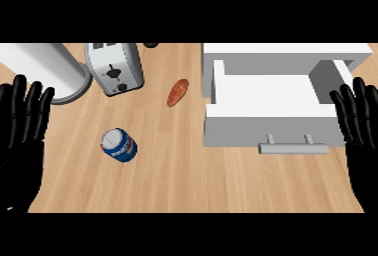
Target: Pick up the can, place it into the drawer and close the drawer
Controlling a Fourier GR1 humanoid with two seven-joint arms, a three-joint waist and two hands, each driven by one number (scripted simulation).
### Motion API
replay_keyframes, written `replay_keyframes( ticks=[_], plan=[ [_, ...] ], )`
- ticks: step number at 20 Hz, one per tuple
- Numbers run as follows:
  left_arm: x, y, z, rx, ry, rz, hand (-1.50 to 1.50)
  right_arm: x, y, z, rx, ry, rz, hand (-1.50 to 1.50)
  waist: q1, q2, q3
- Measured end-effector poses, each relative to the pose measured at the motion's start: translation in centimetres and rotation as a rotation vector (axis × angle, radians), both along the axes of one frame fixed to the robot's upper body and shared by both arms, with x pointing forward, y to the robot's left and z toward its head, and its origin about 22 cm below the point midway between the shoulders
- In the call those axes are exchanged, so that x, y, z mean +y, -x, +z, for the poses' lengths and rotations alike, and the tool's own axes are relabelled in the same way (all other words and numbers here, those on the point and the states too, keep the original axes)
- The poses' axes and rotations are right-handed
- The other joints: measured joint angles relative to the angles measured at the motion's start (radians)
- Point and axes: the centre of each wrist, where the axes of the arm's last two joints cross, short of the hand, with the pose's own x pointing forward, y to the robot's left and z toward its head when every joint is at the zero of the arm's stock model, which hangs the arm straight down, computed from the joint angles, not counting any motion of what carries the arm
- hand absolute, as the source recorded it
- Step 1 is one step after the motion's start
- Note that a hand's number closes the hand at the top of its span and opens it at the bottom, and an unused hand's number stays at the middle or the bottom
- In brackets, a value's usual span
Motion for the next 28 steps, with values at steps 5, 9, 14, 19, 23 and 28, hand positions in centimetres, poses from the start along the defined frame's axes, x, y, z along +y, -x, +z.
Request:
replay_keyframes(
  ticks=[5,9,14,19,23,28],
  plan=[
    [-1.2,-0.2,-0.1,0.010,-0.002,0.066,-1.50,-0.3,-0.2,0.2,0.003,-0.031,0.019,-1.50,-0.002,0.013,-0.002],
    [-0.8,0.0,-2.4,0.217,0.013,0.189,-1.50,-1.3,0.3,-1.6,0.141,-0.082,-0.107,-1.50,-0.006,0.020,-0.002],
    [-1.8,1.2,-2.1,0.379,0.022,0.271,-1.50,-3.1,1.5,-2.4,0.249,-0.112,-0.209,-1.50,-0.005,0.018,-0.003],
    [-2.1,3.0,0.1,0.422,0.022,0.300,-1.50,-4.7,3.6,-2.9,0.280,-0.127,-0.237,-1.50,-0.005,0.017,-0.003],
    [-1.7,4.7,1.3,0.435,0.024,0.308,-1.50,-6.3,4.9,-2.6,0.279,-0.131,-0.251,-1.50,-0.004,0.017,-0.004],
    [-2.0,5.6,2.2,0.447,0.057,0.319,-1.50,-7.8,5.7,-3.0,0.284,-0.131,-0.244,-1.50,-0.004,0.017,-0.004]
  ],
)
